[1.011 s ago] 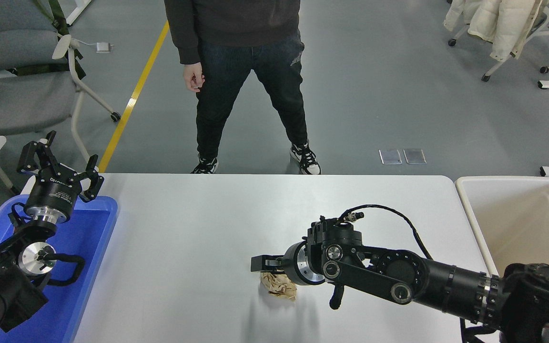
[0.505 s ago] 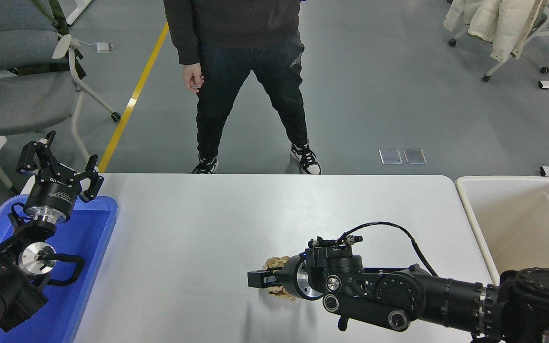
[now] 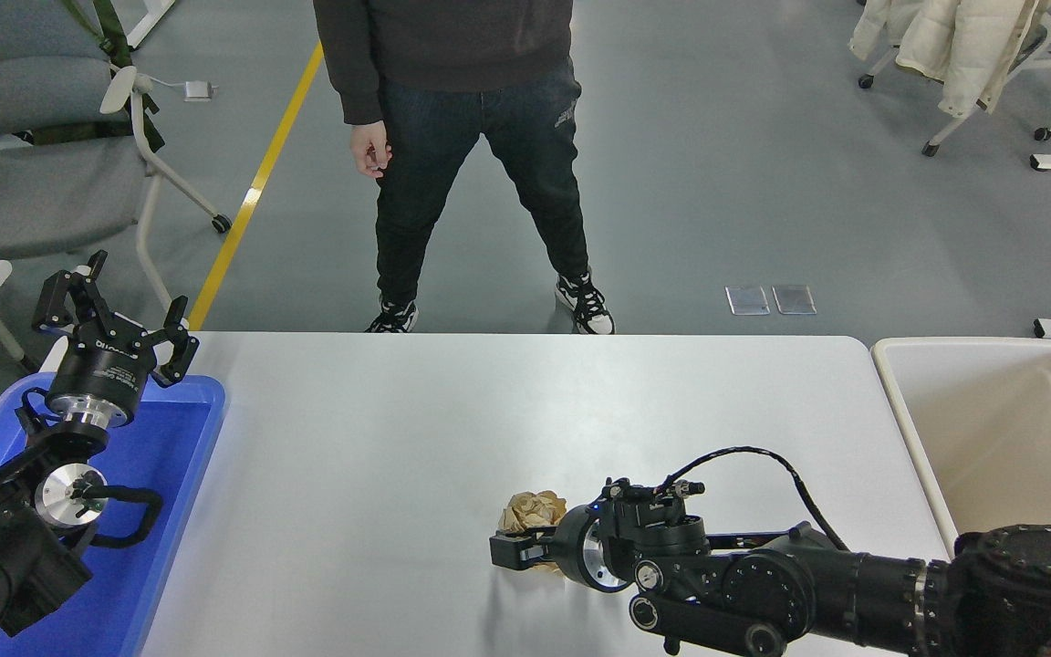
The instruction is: Clean the table surface
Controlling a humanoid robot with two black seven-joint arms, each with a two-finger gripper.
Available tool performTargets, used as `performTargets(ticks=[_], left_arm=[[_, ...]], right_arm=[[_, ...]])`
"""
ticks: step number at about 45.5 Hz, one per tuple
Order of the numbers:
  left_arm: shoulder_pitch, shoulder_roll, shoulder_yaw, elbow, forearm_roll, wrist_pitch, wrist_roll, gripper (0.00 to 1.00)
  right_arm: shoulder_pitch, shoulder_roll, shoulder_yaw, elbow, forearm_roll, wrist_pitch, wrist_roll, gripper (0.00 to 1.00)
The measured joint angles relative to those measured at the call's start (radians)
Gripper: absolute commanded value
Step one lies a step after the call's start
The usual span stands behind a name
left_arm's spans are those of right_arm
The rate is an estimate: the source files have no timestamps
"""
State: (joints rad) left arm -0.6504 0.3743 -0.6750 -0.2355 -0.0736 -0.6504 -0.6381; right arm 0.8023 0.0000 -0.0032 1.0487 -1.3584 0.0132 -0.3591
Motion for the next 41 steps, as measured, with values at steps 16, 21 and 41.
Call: performTargets(ticks=[16,21,41], left_arm=[[0.0,0.0,0.0,0.0,0.0,0.0,0.0,1.0],[0.0,0.0,0.0,0.0,0.0,0.0,0.0,1.0],[0.0,0.0,0.0,0.0,0.0,0.0,0.0,1.0]], right_arm=[[-0.018,0.0,-0.013,-0.007,-0.015,-0.012,0.049,0.4],[-0.019,0.0,-0.019,-0.01,-0.019,-0.024,0.055,0.47],[-0.021,0.0,-0.035,-0.02,-0.014,-0.035,0.06,0.0]])
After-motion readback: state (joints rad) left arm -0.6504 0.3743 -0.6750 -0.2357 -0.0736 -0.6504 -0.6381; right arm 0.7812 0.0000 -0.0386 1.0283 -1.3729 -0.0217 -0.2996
